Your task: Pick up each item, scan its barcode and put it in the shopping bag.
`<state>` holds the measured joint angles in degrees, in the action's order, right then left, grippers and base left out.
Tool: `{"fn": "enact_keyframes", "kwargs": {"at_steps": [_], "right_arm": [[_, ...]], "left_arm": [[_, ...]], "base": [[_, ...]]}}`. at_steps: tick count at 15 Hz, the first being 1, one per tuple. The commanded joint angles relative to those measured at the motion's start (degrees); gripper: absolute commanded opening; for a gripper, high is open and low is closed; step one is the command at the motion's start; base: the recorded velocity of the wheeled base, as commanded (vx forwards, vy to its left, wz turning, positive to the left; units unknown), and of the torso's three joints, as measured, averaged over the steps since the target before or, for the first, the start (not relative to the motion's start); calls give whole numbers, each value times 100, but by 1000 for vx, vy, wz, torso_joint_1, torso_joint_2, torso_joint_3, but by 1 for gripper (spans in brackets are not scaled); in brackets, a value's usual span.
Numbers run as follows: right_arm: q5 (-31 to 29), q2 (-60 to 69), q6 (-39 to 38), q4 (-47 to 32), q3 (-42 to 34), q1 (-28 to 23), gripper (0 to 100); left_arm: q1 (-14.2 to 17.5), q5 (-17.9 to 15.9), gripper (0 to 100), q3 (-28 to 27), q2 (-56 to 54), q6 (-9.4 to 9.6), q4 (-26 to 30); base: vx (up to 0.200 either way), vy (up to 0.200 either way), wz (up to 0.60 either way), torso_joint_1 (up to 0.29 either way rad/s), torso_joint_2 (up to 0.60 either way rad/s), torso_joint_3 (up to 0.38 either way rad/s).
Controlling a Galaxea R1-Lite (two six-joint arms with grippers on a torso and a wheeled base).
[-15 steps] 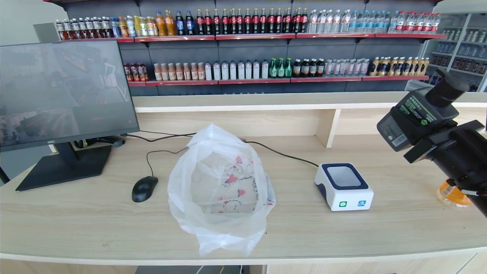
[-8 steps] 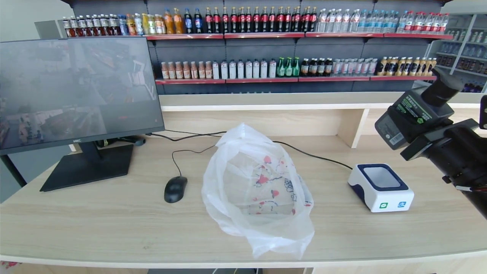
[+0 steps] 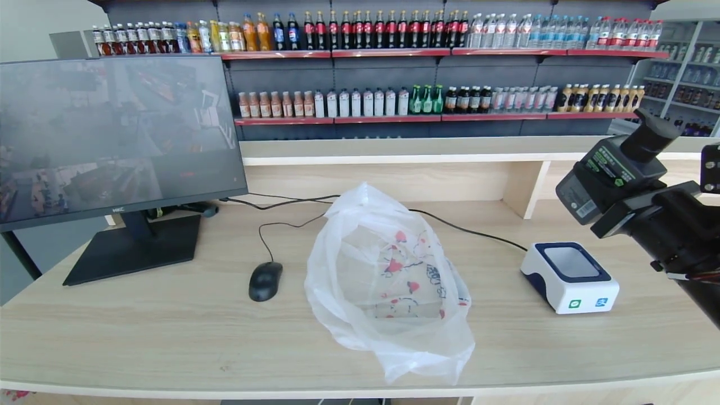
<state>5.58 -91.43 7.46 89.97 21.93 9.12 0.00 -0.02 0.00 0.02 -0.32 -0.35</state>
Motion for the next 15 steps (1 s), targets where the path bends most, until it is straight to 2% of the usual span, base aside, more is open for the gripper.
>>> {"fn": "enact_keyframes", "kwargs": {"at_steps": [1, 7, 11, 15], "right_arm": [[13, -147, 1, 3, 31, 11, 0], [13, -173, 1, 3, 74, 2, 0], [13, -253, 10, 3, -5, -33, 0], [13, -569, 1, 3, -5, 345, 0]], "left_arm": [[0, 2, 0, 0, -2, -12, 0], [0, 2, 0, 0, -2, -3, 0], [0, 2, 0, 0, -2, -21, 0], [0, 2, 0, 0, -2, -21, 0]], "base": [[0, 0, 600, 2, 2, 7], [0, 0, 600, 4, 2, 3], [0, 0, 0, 0, 0, 0], [0, 0, 0, 0, 0, 0]]}}
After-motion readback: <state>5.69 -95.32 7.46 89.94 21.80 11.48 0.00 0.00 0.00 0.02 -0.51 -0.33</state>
